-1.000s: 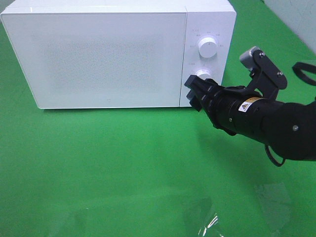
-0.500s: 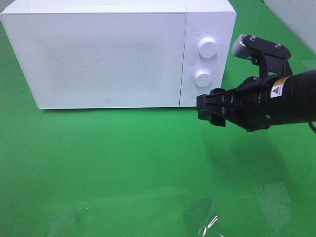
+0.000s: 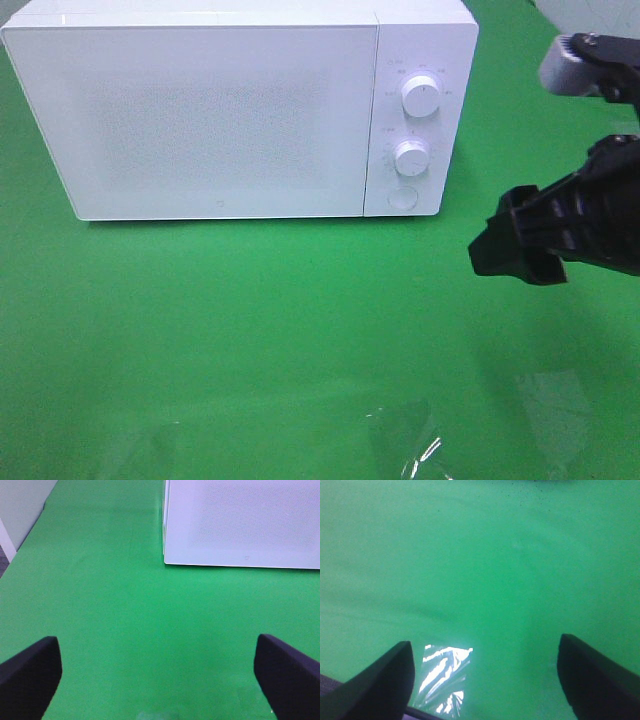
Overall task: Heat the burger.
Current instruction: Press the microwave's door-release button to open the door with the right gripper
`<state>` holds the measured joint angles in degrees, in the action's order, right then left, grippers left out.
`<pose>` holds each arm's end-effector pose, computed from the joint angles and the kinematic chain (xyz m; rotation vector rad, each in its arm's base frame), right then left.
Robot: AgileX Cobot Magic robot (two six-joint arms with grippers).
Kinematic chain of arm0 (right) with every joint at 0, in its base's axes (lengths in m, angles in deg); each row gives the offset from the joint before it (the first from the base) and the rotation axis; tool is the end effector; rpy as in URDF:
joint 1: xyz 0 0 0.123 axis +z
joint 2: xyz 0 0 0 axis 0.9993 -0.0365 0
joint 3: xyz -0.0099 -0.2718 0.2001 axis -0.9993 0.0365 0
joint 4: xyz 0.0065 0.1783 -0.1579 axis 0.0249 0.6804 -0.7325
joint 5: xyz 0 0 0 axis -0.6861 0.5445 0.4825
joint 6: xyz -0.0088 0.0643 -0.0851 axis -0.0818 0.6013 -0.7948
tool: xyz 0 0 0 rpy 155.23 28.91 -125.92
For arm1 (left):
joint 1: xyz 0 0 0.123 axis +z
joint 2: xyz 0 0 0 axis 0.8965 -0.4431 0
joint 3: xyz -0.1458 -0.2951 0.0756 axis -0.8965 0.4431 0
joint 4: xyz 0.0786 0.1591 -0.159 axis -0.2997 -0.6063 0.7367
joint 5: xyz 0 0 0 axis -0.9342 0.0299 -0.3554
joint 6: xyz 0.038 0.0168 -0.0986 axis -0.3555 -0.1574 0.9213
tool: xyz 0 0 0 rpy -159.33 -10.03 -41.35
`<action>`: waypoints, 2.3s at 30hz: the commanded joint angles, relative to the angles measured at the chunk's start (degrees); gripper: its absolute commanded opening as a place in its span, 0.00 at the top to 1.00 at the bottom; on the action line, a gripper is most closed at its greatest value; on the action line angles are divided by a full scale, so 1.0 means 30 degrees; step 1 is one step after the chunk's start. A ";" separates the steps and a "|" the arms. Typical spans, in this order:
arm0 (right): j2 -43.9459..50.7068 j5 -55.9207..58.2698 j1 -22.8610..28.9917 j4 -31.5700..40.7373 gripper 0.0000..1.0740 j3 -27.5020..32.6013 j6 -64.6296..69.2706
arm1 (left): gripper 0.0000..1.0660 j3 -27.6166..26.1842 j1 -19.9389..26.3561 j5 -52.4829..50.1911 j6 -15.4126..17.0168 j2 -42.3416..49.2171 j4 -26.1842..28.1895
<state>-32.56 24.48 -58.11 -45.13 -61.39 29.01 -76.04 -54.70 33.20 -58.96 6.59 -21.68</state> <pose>0.1545 0.0884 0.3023 -0.3527 2.4672 0.3244 -0.0568 -0.0255 0.2696 0.0021 2.0176 -0.0156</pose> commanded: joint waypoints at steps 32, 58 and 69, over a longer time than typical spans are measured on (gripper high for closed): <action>1.8067 0.7047 -0.6436 -0.1108 0.29 0.3342 -0.1528 | 0.09 0.0076 -0.0134 0.0019 0.0095 0.0134 0.0134; 2.1333 0.7391 -0.8041 -0.1031 0.29 0.3629 -0.1490 | 0.09 0.0076 -0.0134 0.0019 0.0095 0.0095 0.0115; 1.9652 0.4794 -0.8041 -0.1031 0.29 0.2865 -0.1490 | 0.09 0.0076 -0.0134 0.0019 0.0095 0.0095 0.0115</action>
<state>28.23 42.98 -81.89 -48.34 -52.34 24.71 -76.04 -54.70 33.20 -58.96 6.59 -21.68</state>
